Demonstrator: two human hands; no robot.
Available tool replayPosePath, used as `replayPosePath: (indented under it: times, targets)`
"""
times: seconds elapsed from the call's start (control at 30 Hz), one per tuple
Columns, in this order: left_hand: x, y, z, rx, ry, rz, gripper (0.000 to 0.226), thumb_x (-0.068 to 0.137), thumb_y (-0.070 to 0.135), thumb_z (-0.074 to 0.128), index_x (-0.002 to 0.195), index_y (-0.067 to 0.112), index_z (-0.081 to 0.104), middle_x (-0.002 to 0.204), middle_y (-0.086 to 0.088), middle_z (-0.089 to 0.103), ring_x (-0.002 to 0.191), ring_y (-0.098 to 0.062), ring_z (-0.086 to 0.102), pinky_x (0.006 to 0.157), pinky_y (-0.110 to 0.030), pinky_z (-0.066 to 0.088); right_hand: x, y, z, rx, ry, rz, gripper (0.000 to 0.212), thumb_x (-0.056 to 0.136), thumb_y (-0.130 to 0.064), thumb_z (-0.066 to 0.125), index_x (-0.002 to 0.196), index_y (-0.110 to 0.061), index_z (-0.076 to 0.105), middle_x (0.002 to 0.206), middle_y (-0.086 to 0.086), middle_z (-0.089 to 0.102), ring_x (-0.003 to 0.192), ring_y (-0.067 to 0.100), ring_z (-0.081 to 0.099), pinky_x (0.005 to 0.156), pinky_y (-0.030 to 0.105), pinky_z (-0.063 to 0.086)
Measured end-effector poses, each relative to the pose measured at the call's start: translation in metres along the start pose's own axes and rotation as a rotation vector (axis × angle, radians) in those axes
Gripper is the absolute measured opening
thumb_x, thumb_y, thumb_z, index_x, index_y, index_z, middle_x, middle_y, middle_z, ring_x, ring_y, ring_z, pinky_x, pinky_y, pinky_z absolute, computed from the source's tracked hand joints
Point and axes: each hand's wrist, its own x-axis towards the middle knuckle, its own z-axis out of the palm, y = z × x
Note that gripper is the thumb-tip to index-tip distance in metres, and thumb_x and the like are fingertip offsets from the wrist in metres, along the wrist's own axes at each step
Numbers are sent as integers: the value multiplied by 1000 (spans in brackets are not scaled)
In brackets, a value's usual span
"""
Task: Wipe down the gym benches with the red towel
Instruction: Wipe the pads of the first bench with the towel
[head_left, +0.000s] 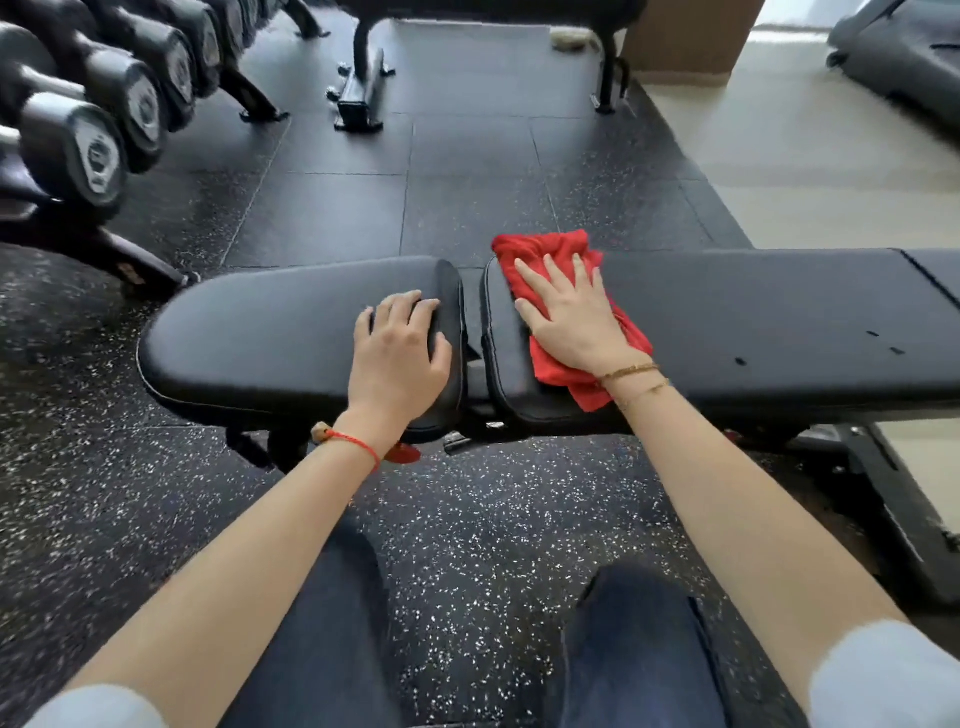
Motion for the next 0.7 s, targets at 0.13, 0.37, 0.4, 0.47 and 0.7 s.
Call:
replayPosePath:
  times: [0.13,0.37,0.4,0.47,0.7]
  targets:
    - [-5,7,-1,5,14,-44,41,94,25,48,133,16,55,142,-5,52,135,-24,42,116,-45,28,-24,7,4,23,22,-155,52,101,-42,34,152,-39,21,162,1,16,150,31,3,121,44,-7]
    - [-4,8,-7,-86,18,-78,44,89,36,52,130,21,59,138,0,55,133,-20,44,113,-41,25,-29,75,-7,-4,32,-87,54,100,-44,35,152,-39,20,162,1,17,150,31,7,121,49,-4]
    - [-5,10,-7,-85,24,-82,45,88,36,52,130,21,59,138,0,55,133,-20,44,113,-41,25,-21,79,-9,-10,20,-58,54,100,-45,33,152,-39,19,162,0,16,150,31,7,120,49,-5]
    - [-4,12,-7,-86,48,-83,44,87,35,53,128,22,60,136,1,57,131,-20,46,112,-42,27,-2,75,-10,1,9,-41,53,101,-45,31,152,-39,19,163,0,14,150,32,5,120,50,-7]
    - [-4,11,-4,-114,83,-74,43,86,36,49,125,22,63,134,2,59,130,-19,48,112,-45,30,-1,38,-3,55,-19,-229,51,102,-45,28,152,-41,20,163,-2,14,151,28,0,120,49,-6]
